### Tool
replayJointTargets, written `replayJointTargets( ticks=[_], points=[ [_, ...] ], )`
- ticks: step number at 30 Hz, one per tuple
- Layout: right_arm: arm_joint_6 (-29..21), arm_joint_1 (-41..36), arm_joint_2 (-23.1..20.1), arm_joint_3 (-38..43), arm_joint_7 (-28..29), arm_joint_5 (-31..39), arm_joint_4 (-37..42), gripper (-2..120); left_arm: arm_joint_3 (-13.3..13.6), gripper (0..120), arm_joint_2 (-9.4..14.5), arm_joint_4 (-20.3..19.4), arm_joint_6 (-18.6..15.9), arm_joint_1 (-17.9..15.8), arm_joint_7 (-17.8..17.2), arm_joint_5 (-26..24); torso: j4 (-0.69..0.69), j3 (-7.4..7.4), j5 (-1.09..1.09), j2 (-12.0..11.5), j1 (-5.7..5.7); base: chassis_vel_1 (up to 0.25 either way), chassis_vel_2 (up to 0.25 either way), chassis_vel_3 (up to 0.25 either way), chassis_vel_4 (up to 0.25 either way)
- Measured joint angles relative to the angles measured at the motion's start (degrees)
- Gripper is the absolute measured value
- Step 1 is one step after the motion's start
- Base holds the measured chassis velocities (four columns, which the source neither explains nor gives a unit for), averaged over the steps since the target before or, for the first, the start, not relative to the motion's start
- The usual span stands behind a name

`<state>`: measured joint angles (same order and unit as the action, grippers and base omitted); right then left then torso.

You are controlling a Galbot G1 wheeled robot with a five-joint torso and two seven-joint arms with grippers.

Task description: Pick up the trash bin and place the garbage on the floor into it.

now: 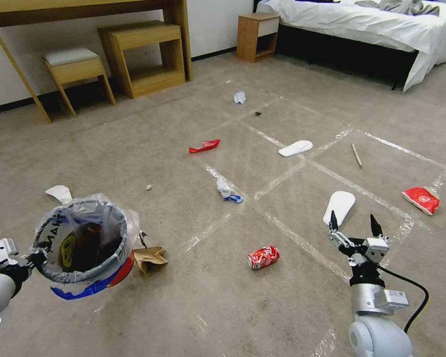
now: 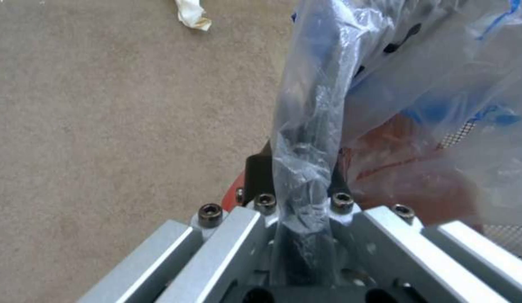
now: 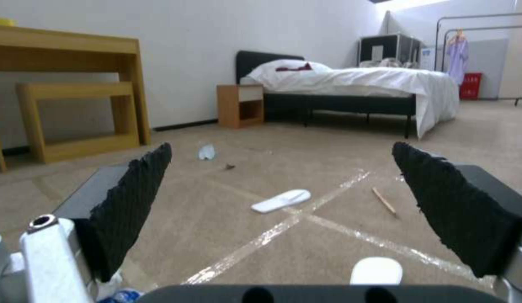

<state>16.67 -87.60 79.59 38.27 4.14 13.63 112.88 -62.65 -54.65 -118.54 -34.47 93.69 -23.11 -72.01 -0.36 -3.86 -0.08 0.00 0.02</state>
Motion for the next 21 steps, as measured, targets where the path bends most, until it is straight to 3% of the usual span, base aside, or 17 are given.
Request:
replayJointTargets(
  ticks=[4, 7, 8, 11, 12, 15, 21],
  points=[
    [-4.99, 0.71, -0.86, -1.88, 4.39, 4.48, 0.5, 100, -0.03, 1, 0.1, -0.01, 0.02, -0.06, 0.01, -0.07, 0.0, 0.0, 0.0, 0.0, 0.0, 0.0, 0.0, 0.0, 0.0],
    [-13.67, 2.48, -2.18, -4.19, 12.53, 14.16, 0.49, 100, 1.23, 1, 0.33, -0.06, 0.03, -0.96, -0.16, -0.03, 0.0, 0.0, 0.01, 0.0, 0.0, 0.0, 0.0, 0.0, 0.0],
    [-13.67, 2.48, -2.18, -4.19, 12.53, 14.16, 0.49, 100, 1.23, 1, 0.33, -0.06, 0.03, -0.96, -0.16, -0.03, 0.0, 0.0, 0.01, 0.0, 0.0, 0.0, 0.0, 0.0, 0.0],
    [-24.18, 6.63, -3.21, -7.6, 23.82, 27.29, -2.34, 100, 2.41, 1, -0.02, -0.48, 0.03, -1.43, -0.55, 0.34, -0.01, 0.0, 0.01, 0.0, 0.0, 0.0, 0.0, 0.0, 0.0],
    [-24.18, 6.63, -3.21, -7.6, 23.82, 27.29, -2.34, 100, 2.41, 1, -0.02, -0.48, 0.03, -1.43, -0.55, 0.34, -0.01, 0.0, 0.01, 0.0, 0.0, 0.0, 0.0, 0.0, 0.0],
    [-30.62, 10.84, -2.34, -10.54, 32.44, 39.8, -6.02, 100, 2.45, 1, -0.83, -0.96, 0.03, -1.04, -0.83, 0.8, 0.01, 0.0, 0.01, 0.0, 0.0, 0.0, 0.0, 0.0, 0.0],
    [-33.1, 16.06, 0.67, -15.31, 39.75, 47.81, -12.06, 100, 1.88, 1, -1.75, -1.51, 0.03, -0.2, -1.01, 1.19, 0.01, 0.0, 0.0, 0.0, 0.0, 0.0, 0.0, 0.0, 0.0]
  ],
)
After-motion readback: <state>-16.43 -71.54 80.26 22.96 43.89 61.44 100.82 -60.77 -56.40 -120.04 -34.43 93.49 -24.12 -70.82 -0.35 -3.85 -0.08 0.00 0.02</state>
